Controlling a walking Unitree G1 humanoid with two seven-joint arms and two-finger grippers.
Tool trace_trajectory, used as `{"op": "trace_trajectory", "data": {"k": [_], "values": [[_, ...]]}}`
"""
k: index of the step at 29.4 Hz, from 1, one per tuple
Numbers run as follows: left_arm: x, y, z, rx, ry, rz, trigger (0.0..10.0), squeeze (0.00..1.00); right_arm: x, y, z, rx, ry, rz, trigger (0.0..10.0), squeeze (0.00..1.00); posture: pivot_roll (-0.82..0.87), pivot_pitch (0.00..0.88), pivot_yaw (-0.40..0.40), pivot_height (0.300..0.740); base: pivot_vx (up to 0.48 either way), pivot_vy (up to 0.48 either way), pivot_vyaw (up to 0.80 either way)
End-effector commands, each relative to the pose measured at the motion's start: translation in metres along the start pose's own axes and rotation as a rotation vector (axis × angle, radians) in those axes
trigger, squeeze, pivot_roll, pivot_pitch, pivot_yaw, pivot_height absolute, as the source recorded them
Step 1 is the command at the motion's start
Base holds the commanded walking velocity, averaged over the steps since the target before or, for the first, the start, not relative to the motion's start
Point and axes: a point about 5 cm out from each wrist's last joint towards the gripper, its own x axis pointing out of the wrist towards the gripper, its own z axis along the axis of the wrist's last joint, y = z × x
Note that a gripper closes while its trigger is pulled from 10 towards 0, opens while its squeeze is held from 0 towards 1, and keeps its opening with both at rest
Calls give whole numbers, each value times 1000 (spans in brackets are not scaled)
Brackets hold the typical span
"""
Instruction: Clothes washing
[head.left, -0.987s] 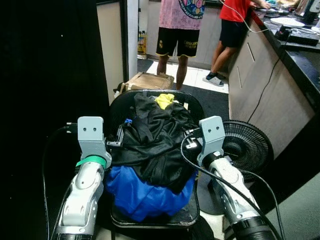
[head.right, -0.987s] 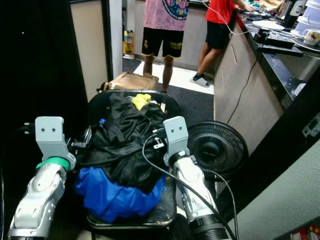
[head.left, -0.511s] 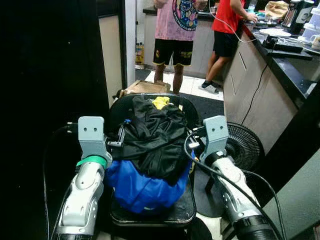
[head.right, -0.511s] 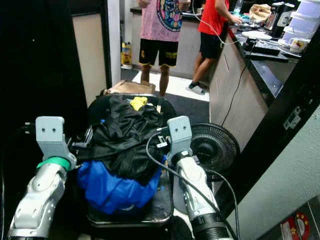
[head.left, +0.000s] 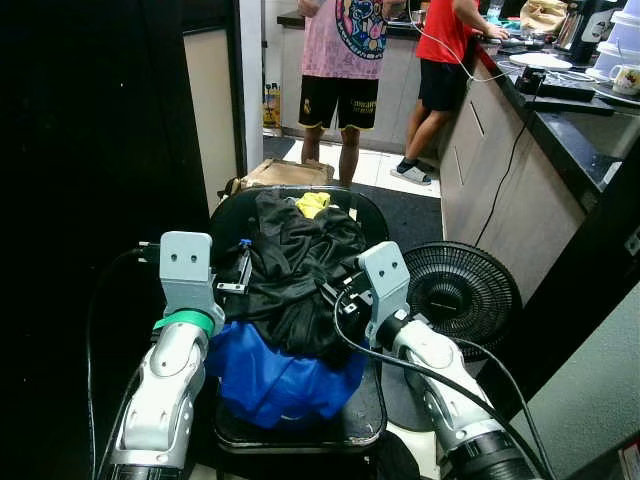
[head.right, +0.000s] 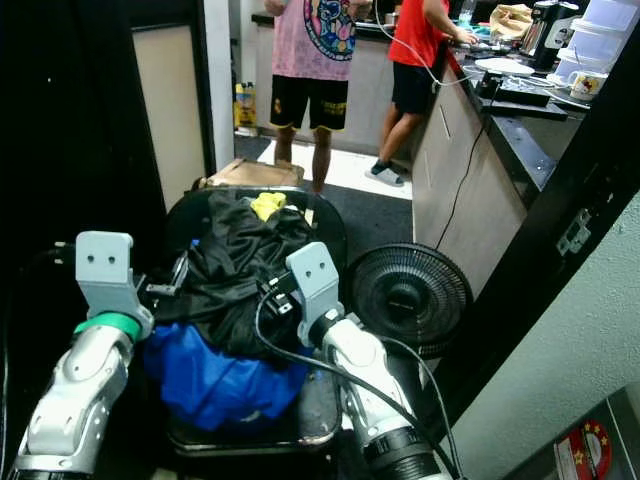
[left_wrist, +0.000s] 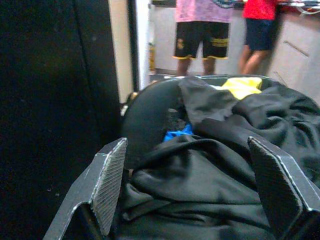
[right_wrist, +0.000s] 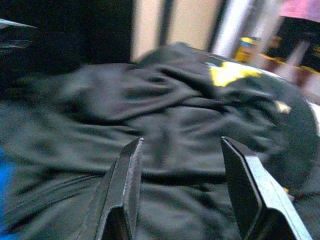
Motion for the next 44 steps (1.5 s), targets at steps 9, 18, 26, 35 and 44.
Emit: {"op": "trace_trajectory", "data": {"k": [9, 18, 26, 35, 44], "values": [[8, -26, -17, -103, 99, -223, 10000, 1000, -12, -38, -12, 17, 65, -168, 10000, 0, -39, 53, 8, 740, 0, 0, 0], [15, -35, -26, -4, 209, -297, 10000, 1000, -15, -39, -19, -11, 97, -158, 10000, 0, -45, 47, 17, 740, 0, 0, 0], [18, -38, -32, -7, 229, -267, 10000, 0, -17, -45, -23, -24, 116, -180, 10000, 0, -47, 43, 13, 740, 0, 0, 0], [52, -52, -11, -8, 167, -210, 10000, 0, -15, -49, -23, -29, 126, -179, 10000, 0, -50, 59, 9, 740, 0, 0, 0], [69, -72, -8, 27, 217, -232, 10000, 0, -16, -49, -25, -31, 140, -176, 10000, 0, -58, 63, 13, 740, 0, 0, 0]]}}
